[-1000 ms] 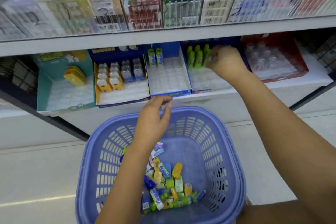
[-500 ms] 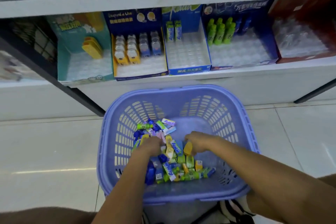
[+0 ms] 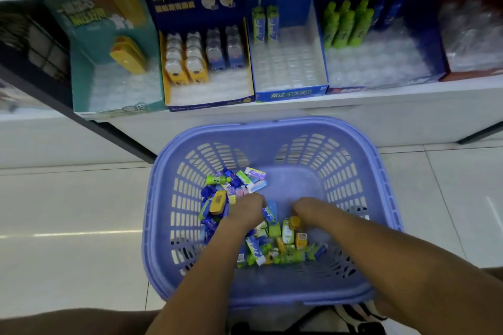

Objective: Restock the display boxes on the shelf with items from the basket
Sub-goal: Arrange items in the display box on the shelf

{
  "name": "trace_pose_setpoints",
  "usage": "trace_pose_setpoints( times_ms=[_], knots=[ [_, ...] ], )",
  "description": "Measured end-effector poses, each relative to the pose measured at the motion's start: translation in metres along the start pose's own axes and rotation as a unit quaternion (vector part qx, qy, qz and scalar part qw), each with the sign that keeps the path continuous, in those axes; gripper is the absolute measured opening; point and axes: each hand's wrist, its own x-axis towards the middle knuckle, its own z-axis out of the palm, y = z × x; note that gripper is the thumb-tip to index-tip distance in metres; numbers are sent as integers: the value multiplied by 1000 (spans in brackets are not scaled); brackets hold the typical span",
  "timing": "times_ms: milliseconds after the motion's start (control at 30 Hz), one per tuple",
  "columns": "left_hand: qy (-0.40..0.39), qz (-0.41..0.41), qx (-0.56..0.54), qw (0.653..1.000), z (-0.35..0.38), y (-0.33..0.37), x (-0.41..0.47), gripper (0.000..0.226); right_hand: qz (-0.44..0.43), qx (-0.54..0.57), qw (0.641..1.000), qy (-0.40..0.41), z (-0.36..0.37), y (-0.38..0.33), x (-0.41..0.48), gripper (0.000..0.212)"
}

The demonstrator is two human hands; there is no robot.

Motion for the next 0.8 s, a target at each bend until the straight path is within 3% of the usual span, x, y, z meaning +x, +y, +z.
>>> trace_pose_setpoints(
  times_ms=[100, 233, 400, 567, 667, 800],
  knots=[
    [-9, 56, -5, 998, 13, 16, 11, 37, 24, 0, 998, -51, -26, 2, -9, 19],
    [-43, 121, 74, 989, 41, 37, 19, 40, 47, 53, 997, -14, -57, 8, -20, 42],
    [-63, 189, 151, 968, 59, 53, 27, 36, 68, 162, 984, 16, -78, 25, -30, 42],
    [-89, 183, 167, 965, 69, 62, 31, 39, 25, 190, 980, 52, -97, 30, -35, 43],
    [-96, 155, 104, 978, 69, 61, 30, 33, 2, 198, 979, 55, -105, 32, -40, 36],
    [-104, 76, -118, 985, 59, 55, 25, 16, -36, 267, 961, 69, -115, 30, -52, 33]
  ],
)
